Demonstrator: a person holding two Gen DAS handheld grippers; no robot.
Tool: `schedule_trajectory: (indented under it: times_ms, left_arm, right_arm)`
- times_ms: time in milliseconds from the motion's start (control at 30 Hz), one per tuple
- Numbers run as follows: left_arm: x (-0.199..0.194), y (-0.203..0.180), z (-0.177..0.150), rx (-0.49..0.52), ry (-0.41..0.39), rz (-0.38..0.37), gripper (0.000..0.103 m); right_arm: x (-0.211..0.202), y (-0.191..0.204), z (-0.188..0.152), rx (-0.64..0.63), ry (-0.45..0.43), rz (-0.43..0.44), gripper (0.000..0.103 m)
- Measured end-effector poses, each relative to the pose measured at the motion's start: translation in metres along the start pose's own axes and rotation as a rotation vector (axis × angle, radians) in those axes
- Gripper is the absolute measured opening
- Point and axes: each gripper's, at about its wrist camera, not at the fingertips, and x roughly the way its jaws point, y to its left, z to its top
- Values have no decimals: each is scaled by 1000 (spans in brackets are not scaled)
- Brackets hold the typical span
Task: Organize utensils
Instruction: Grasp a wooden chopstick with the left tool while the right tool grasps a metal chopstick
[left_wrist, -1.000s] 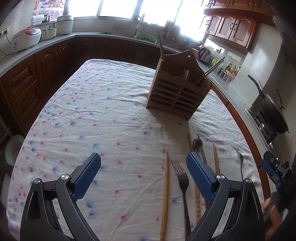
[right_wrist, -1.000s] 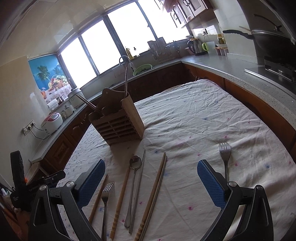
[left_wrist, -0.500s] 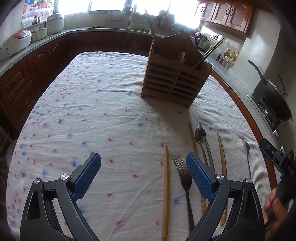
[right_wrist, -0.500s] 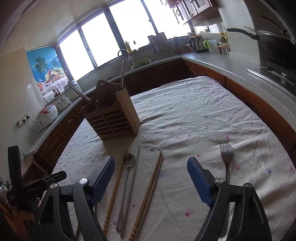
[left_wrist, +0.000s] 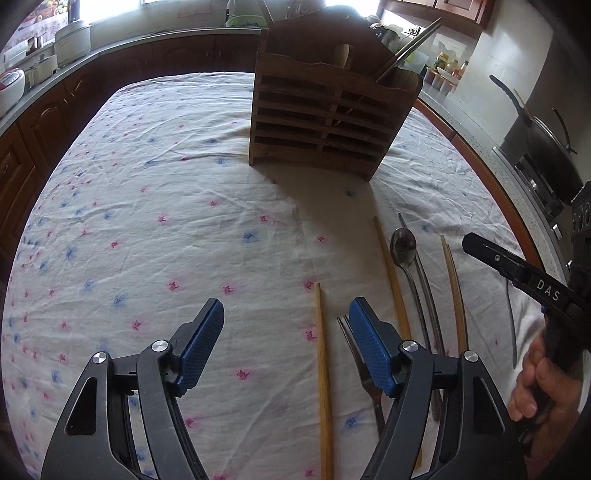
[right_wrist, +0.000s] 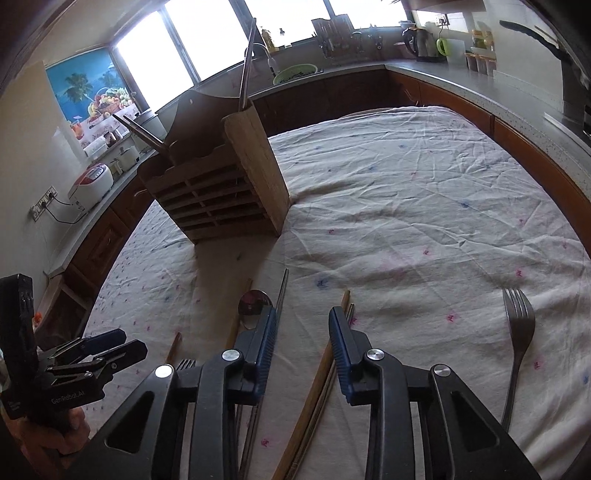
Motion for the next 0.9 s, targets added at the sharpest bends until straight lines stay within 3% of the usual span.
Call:
schedule_trajectory:
  times_ms: [300,567,633,700,800,900]
  left_arm:
    - [27,-12,1,67,65,12,53]
    - [34,-27,1,176,50,86,50]
    - [34,-31,1,202,36,94,40]
    - [34,-33,1,217,27,94,28]
    - [35,-33,3,211,23,85,7]
    - [34,-24,8,166,32,41,6]
  right_arm:
    - [45,11,19,-42,80,18,23]
    - [81,20,33,-118,164,-10,19]
    - [84,27,33,-158,170,-38,19]
    - [84,32,30,-204,162,-81,9]
    - [81,27,28,-182,156,-69,6]
    - [77,20,27,-130,149,-34,5]
